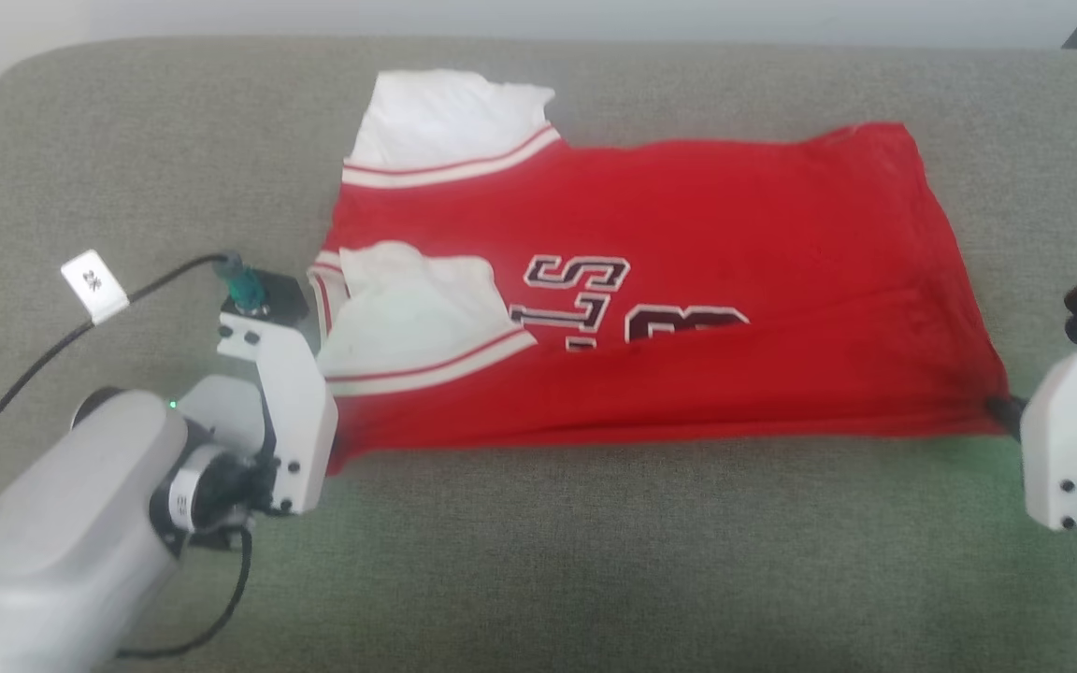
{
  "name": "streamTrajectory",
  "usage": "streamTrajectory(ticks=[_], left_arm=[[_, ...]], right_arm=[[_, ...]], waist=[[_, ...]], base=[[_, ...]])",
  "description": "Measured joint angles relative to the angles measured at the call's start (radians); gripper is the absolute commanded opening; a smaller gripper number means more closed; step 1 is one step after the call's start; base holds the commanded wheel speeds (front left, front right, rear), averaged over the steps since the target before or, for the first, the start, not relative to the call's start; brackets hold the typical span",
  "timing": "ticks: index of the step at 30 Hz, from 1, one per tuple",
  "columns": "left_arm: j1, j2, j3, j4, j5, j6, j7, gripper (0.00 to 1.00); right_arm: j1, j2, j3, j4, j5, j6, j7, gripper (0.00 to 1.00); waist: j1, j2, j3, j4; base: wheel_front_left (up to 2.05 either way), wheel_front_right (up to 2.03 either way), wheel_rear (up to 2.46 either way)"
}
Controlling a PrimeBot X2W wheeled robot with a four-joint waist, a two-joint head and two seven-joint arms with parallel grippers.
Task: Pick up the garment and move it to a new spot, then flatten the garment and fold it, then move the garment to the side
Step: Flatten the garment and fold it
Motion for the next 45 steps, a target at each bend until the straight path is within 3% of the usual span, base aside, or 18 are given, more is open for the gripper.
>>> streamTrajectory(ticks=[7, 11, 20, 22, 23, 24, 25, 37, 45], left_arm=[[0.095, 0.069, -0.008, -0.198, 0.002, 0.087, 0.029, 0.0], [0.149, 0.088, -0.017, -0.256, 0.002, 0.118, 0.035, 0.0], [0.192, 0.076, -0.032, -0.237, -0.009, 0.128, 0.033, 0.02], [0.187, 0.073, -0.032, -0.225, -0.008, 0.118, 0.026, 0.36], [0.183, 0.073, -0.032, -0.222, -0.004, 0.113, 0.024, 0.55], [0.177, 0.072, -0.033, -0.219, 0.0, 0.107, 0.018, 0.98], [0.168, 0.073, -0.034, -0.217, 0.002, 0.098, 0.017, 1.0], [0.055, 0.136, -0.007, -0.271, 0.04, 0.098, 0.067, 1.0], [-0.075, 0.163, 0.028, -0.262, 0.055, 0.1, 0.12, 1.0]], right_arm=[[0.112, -0.037, -0.041, -0.092, 0.027, 0.0, 0.059, 0.0], [0.18, -0.025, -0.065, -0.113, 0.039, 0.0, 0.067, 0.0], [0.206, 0.018, -0.045, -0.059, 0.024, 0.0, 0.023, 0.0], [0.19, 0.021, -0.037, -0.053, 0.016, 0.0, -0.003, 0.36], [0.181, 0.021, -0.027, -0.048, 0.016, 0.0, -0.008, 0.46], [0.176, 0.02, -0.018, -0.044, 0.015, 0.0, -0.016, 0.77], [0.172, 0.02, -0.014, -0.042, 0.015, 0.0, -0.024, 1.0], [0.134, 0.022, -0.027, -0.087, 0.018, 0.0, -0.08, 1.0], [0.084, 0.071, -0.065, -0.166, -0.005, 0.0, -0.2, 1.0]], waist=[[0.0, 0.0, -0.012, 0.002], [0.0, 0.0, -0.012, -0.002], [0.0, 0.0, 0.0, -0.022], [0.0, 0.0, 0.003, -0.026], [0.0, 0.0, 0.004, -0.028], [0.0, 0.0, 0.004, -0.03], [0.0, 0.0, 0.004, -0.032], [0.0, 0.0, 0.002, -0.073], [0.0, 0.0, 0.024, -0.119]], base=[[0.0, 0.0, 0.0], [0.0, 0.0, 0.0], [0.0, 0.0, 0.0], [0.0, 0.0, 0.0], [0.0, 0.0, 0.0], [0.0, 0.0, 0.0], [0.0, 0.0, 0.0], [0.0, 0.0, 0.0], [0.0, 0.0, 0.0]])
